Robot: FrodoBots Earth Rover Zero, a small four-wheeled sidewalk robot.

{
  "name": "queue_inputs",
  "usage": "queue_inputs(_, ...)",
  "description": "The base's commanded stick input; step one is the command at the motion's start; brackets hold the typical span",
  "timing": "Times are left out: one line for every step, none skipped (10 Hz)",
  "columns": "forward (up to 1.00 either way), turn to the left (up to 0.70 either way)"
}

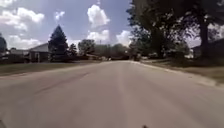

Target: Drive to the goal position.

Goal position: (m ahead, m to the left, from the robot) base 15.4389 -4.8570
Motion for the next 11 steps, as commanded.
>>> queue_inputs(0.85,0.0)
queue_inputs(0.85,0.0)
queue_inputs(0.85,0.0)
queue_inputs(0.85,0.0)
queue_inputs(0.85,0.0)
queue_inputs(0.85,0.0)
queue_inputs(0.85,0.0)
queue_inputs(0.85,0.0)
queue_inputs(0.85,0.0)
queue_inputs(0.85,0.0)
queue_inputs(0.85,0.0)
